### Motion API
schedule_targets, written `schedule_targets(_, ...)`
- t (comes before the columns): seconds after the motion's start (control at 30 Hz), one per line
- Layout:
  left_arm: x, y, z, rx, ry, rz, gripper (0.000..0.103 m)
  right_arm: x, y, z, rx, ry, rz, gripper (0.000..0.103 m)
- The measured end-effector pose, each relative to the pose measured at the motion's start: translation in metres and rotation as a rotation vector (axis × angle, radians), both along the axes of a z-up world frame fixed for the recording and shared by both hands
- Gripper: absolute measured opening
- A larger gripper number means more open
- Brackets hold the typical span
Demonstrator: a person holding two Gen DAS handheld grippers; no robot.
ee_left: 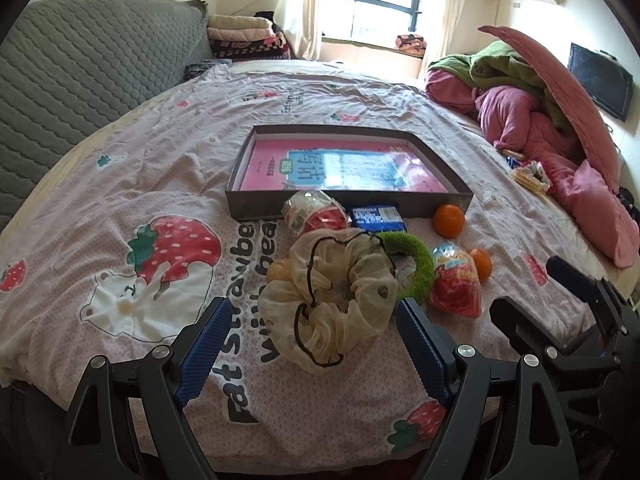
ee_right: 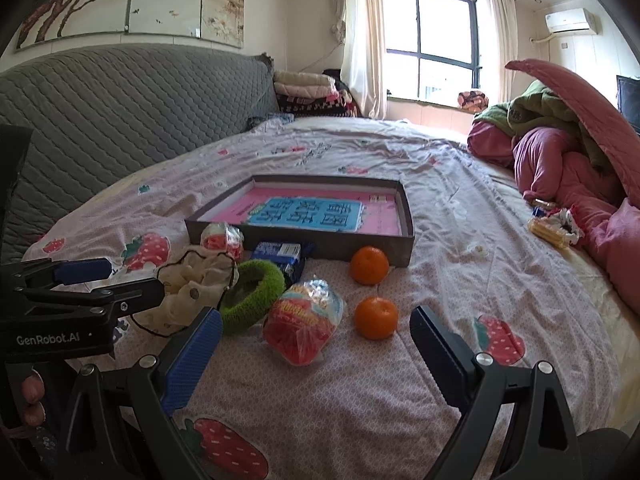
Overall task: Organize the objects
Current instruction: 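Reach the left tool toward the cream scrunchie beside the green ring, then close the left tool on the cream scrunchie and lift it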
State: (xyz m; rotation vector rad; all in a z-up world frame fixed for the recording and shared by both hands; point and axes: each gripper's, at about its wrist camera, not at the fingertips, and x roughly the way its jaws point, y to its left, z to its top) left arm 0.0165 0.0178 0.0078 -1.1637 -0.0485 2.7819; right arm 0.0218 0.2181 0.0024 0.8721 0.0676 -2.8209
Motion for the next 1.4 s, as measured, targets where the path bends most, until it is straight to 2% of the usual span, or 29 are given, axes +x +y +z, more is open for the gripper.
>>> schedule_targets(0.47,-0.013,-0.026,-0.020,0.061,-0.051,0.014,0.085,-0.008,-0.001,-0.015,-0.004,-0.075,0.014,0.095)
schedule_targets(0.8,-0.035,-0.027,-0.029,0.038,-0.054,0.019,0.085,-0.018,-0.003,-0.021,0.005,-0.088,-0.002,0.093)
schedule_targets(1.17,-0.047,-0.008,-0.040,0.015,-0.053,-0.040,0.084,-0.035,-0.015,-0.035,0.045,-0.124,0.010,0.083)
schedule_targets(1.2,-0.048,-0.007,-0.040,0.014,-0.052,-0.041,0.083,-0.036,-0.016,-0.036,0.050,-0.127,0.012,0.082)
schedule_targets(1.23,-0.048,-0.007,-0.040,0.017,-0.051,-0.043,0.073,-0.038,-0.017,-0.037,0.056,-0.128,0.014,0.080)
schedule_targets(1.3,-0.051,-0.007,-0.043,0.025,-0.062,-0.041,0.061,-0.041,-0.019,-0.039,0.068,-0.133,0.016,0.076)
schedule_targets(1.4,-0.054,-0.007,-0.046,0.035,-0.078,-0.049,0.057,-0.044,-0.022,-0.041,0.083,-0.135,0.017,0.072)
